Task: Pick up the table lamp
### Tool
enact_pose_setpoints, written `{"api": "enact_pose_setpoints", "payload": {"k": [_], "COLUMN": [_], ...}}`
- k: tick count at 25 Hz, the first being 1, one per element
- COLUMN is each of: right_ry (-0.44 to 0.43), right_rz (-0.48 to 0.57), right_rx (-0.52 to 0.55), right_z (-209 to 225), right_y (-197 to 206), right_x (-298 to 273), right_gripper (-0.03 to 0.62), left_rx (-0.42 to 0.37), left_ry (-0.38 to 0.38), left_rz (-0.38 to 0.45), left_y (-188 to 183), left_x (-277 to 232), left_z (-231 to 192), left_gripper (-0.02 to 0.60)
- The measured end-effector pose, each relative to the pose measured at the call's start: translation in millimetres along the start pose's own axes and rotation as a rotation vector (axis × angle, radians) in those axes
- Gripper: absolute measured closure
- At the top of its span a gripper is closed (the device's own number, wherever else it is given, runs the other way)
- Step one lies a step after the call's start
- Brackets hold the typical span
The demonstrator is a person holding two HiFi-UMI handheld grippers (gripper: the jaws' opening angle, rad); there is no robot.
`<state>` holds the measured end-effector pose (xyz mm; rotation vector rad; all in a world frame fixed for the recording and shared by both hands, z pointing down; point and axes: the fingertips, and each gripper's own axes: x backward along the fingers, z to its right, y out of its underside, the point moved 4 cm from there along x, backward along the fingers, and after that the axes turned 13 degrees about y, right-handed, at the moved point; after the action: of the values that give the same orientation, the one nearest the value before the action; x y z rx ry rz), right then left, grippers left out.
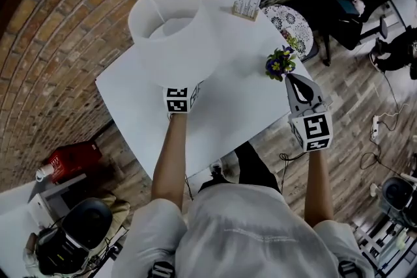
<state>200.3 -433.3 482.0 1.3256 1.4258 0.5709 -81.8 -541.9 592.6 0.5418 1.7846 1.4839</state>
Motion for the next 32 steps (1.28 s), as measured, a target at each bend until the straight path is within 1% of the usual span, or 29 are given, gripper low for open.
{"api": "enact_pose_setpoints", "payload": {"k": [5, 10, 16, 20, 25, 32], "right_ry": [-0.022, -0.017, 0.003, -0.011, -0.017, -0.026], "right_rz": [0.056, 0.094, 0.120, 0.165, 0.214, 0.234], "right_rx": [0.018, 0.017, -0.003, 0.001, -0.005, 0.000], "right_z": [-21.4, -41.0, -57.6, -65.5, -74.6, -89.4], "right_y": [-22.2, -34.9, -44.6, -63.7, -81.5, -95.9], "right_x": [19.4, 45.1, 82.2, 107.8, 132.2, 148.4], "right_gripper": [0.592, 0.592, 0.592, 0.592, 0.592, 0.592], "left_rx": [-0.024, -0.039, -0.062, -0.081, -0.096, -0.080], "left_ry": [-0.025, -0.033, -0.026, -0.004, 0.005, 0.009], "left_rz": [-0.016, 0.013, 0.044, 0.043, 0.052, 0.081], "left_y": [-8.1, -19.5, -38.8, -56.4, -72.5, -89.4], "left_x": [50.9, 100.1, 157.5, 190.1, 225.8, 274.9], "left_z": [8.4, 21.2, 41.1, 59.8, 83.6, 102.2], "left_gripper": [0.445, 0.445, 0.445, 0.445, 0.445, 0.445]}}
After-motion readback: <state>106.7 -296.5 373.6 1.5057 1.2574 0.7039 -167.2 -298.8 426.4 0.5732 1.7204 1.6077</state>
